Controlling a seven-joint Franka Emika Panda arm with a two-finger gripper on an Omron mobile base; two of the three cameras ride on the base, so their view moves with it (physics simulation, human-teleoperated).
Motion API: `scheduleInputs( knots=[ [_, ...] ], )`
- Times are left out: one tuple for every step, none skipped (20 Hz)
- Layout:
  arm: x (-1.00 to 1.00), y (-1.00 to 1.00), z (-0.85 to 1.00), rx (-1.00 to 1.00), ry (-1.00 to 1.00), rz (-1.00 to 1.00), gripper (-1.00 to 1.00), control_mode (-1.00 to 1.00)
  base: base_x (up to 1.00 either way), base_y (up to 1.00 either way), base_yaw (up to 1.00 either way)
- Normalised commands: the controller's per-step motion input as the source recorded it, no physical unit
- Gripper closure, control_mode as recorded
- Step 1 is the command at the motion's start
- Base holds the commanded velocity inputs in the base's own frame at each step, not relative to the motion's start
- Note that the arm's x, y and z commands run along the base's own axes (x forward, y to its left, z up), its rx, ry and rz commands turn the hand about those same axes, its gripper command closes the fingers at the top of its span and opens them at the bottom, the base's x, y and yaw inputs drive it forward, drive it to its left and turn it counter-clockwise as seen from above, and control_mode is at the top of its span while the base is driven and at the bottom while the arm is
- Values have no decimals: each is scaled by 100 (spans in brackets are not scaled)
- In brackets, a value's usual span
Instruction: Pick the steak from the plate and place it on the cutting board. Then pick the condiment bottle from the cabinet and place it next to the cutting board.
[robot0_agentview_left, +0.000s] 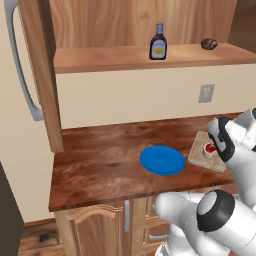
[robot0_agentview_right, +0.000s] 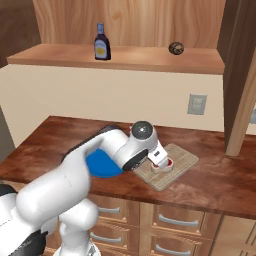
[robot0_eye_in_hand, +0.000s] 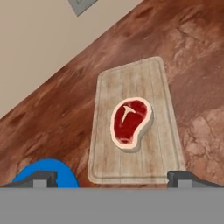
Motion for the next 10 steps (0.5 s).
scheduleInputs(
  knots=[
    [-19,0,19,12,0,0,-100,-100,0,0,0],
    [-17,1,20,11,0,0,-100,-100,0,0,0],
    [-18,3,21,11,0,0,-100,-100,0,0,0],
    [-20,4,22,11,0,0,-100,-100,0,0,0],
    [-22,4,21,11,0,0,-100,-100,0,0,0],
    [-24,7,21,12,0,0,-100,-100,0,0,0],
    [-24,9,20,12,0,0,-100,-100,0,0,0],
    [-23,10,19,13,0,0,-100,-100,0,0,0],
    [-23,12,19,13,0,0,-100,-100,0,0,0],
    [-22,13,19,14,0,0,-100,-100,0,0,0]
  ],
)
